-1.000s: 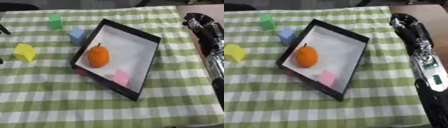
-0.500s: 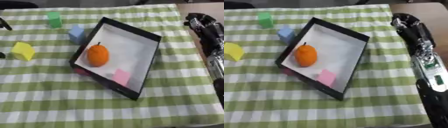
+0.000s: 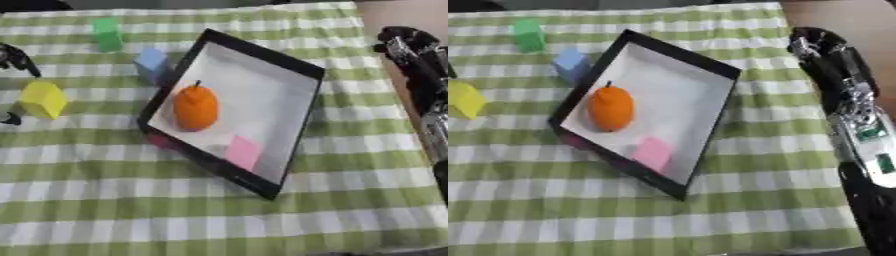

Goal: Pick up objects on the table and place them in the box.

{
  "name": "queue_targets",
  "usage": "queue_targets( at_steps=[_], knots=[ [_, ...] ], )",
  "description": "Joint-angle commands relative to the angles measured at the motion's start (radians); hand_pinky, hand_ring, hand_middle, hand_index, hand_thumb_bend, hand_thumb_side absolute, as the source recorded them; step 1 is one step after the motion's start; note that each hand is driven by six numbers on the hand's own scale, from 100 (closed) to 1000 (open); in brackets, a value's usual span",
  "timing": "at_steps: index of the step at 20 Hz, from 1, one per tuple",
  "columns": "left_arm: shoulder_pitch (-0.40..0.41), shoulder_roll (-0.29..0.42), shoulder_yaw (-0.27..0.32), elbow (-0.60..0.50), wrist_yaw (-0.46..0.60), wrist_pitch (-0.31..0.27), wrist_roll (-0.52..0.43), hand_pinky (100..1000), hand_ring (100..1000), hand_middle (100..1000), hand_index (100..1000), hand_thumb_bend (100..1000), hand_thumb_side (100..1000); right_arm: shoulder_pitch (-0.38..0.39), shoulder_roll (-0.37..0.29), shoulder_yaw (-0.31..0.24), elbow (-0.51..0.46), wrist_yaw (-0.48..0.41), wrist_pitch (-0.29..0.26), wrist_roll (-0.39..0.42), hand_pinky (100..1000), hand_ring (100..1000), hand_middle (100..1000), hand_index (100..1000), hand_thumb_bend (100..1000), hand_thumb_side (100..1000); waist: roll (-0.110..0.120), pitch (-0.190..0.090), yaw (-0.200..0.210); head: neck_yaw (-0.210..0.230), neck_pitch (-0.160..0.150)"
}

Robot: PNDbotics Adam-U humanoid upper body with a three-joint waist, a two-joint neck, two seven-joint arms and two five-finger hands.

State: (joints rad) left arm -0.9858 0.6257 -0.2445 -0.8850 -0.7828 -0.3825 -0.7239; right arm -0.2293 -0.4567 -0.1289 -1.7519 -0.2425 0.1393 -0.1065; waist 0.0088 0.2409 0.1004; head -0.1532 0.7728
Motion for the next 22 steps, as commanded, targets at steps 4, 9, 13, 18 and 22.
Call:
queue_targets(
  at_steps=[4,9,13,18,22],
  knots=[
    [-0.023,-0.006,0.005,0.014,-0.030,-0.032,0.028,849,852,787,801,567,100,-0.015,-0.010,-0.005,-0.014,0.001,0.000,0.005,968,777,726,740,118,464,-0.013,0.004,-0.005,0.008,-0.003],
    [-0.023,-0.016,0.008,0.022,-0.034,-0.033,0.049,821,796,712,760,519,100,-0.014,-0.009,-0.005,-0.013,0.001,0.000,0.006,969,777,726,741,116,466,-0.013,0.004,-0.007,0.010,-0.003],
    [-0.023,-0.015,0.009,0.019,-0.029,-0.026,0.049,773,731,625,682,438,100,-0.013,-0.009,-0.006,-0.012,0.001,0.001,0.007,969,777,726,741,115,467,-0.012,0.005,-0.007,0.009,-0.003],
    [-0.030,-0.008,0.013,-0.014,-0.024,-0.013,0.051,737,661,542,586,344,100,-0.012,-0.009,-0.007,-0.011,0.000,0.000,0.008,970,777,726,742,113,466,-0.011,-0.001,-0.006,0.008,-0.003],
    [-0.037,-0.011,0.026,-0.074,-0.005,0.000,0.078,732,647,529,571,316,100,-0.010,-0.011,-0.008,-0.011,-0.002,-0.002,0.009,970,777,726,742,112,465,-0.010,-0.008,-0.006,0.002,-0.003]
  ],
)
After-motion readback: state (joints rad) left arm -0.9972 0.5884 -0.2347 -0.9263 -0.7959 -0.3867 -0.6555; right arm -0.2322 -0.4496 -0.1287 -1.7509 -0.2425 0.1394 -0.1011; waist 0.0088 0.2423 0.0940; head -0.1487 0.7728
